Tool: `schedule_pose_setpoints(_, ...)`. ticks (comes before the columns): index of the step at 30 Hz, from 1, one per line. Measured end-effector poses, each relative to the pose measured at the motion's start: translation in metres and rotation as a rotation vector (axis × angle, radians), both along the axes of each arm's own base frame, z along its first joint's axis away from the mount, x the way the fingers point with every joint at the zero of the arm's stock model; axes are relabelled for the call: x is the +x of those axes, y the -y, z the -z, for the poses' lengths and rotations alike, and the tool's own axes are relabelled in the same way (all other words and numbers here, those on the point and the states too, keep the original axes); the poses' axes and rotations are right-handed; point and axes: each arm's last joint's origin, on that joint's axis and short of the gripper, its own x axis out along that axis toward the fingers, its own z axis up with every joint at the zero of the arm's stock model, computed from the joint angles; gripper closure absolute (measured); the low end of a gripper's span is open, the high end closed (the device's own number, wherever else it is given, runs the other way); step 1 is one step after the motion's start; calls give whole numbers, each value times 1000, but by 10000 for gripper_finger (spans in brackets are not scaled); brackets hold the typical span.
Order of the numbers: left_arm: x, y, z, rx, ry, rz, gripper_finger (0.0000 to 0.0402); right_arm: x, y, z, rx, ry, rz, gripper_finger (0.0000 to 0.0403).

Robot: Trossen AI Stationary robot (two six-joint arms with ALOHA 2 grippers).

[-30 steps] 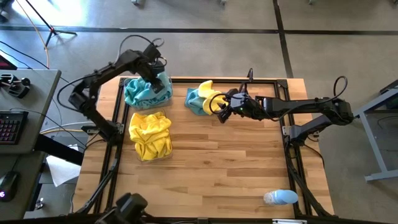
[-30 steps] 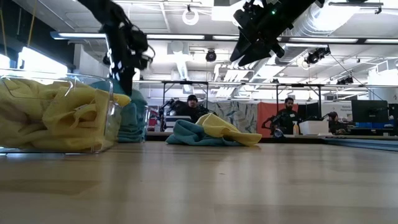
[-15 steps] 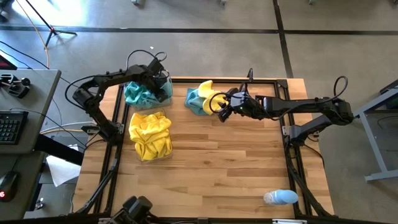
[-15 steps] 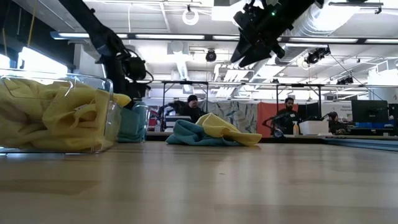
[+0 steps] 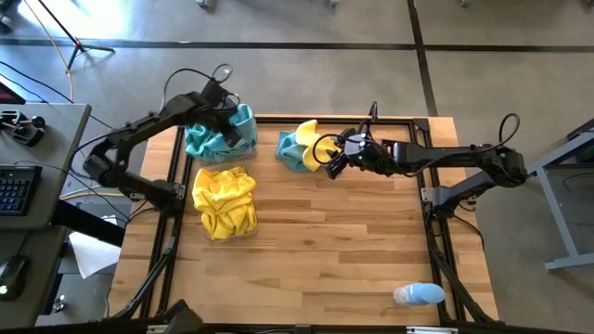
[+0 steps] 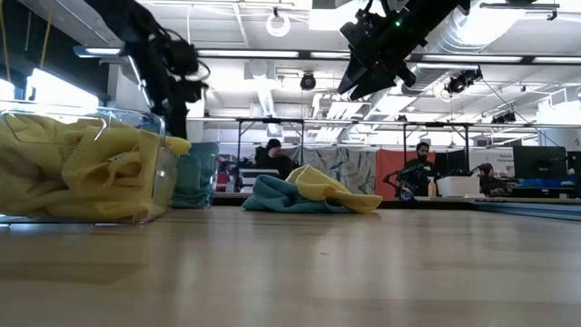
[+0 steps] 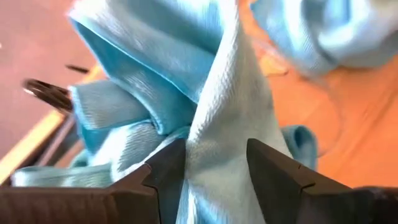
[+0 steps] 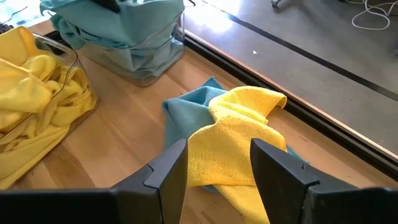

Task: Sort microfiber towel by color & place in baskets
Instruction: Put the blue microfiber cloth into the top transparent bin, then put the yellow microfiber cloth into the bottom transparent bin

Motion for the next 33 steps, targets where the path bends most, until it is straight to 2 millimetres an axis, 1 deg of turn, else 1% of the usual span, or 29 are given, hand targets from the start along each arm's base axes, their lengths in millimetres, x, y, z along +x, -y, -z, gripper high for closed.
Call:
schedule_pose_setpoints(4, -9, 11, -22, 59, 66, -30, 241, -1, 3, 0, 1, 1, 11, 233)
schedule_pose_setpoints(8, -16, 21, -39, 106, 131, -64, 241, -2, 8, 0, 2, 1, 30, 233)
schedule_pose_setpoints(13, -21, 27, -52, 115, 233, -172, 241, -3, 14, 0, -2, 6, 47, 233)
schedule_pose_setpoints(15, -20, 28, -55, 96, 287, -223, 241, 1, 17, 0, -25, 18, 32, 233)
schedule_pose_setpoints(16, -19, 29, -56, 79, 317, -217, 241, 4, 19, 1, -34, 17, 12, 233)
schedule_pose_setpoints(18, -12, 33, -57, 43, 371, -148, 241, 10, 24, 6, -36, 13, -17, 233)
schedule_pose_setpoints(21, 4, 44, -61, 31, 434, 7, 241, 15, 32, 16, -4, 3, 7, 233)
schedule_pose_setpoints(25, 28, 64, -67, 104, 475, 200, 241, 22, 43, 21, 62, -80, 17, 233)
schedule_pose_setpoints(28, 42, 77, -72, 164, 516, 325, 241, 31, 52, 23, 92, -153, -5, 233)
schedule_pose_setpoints(30, 50, 84, -76, 207, 538, 397, 241, 38, 59, 29, 117, -209, -20, 233)
schedule_pose_setpoints(33, 57, 92, -80, 275, 565, 475, 241, 49, 70, 44, 176, -276, -108, 233)
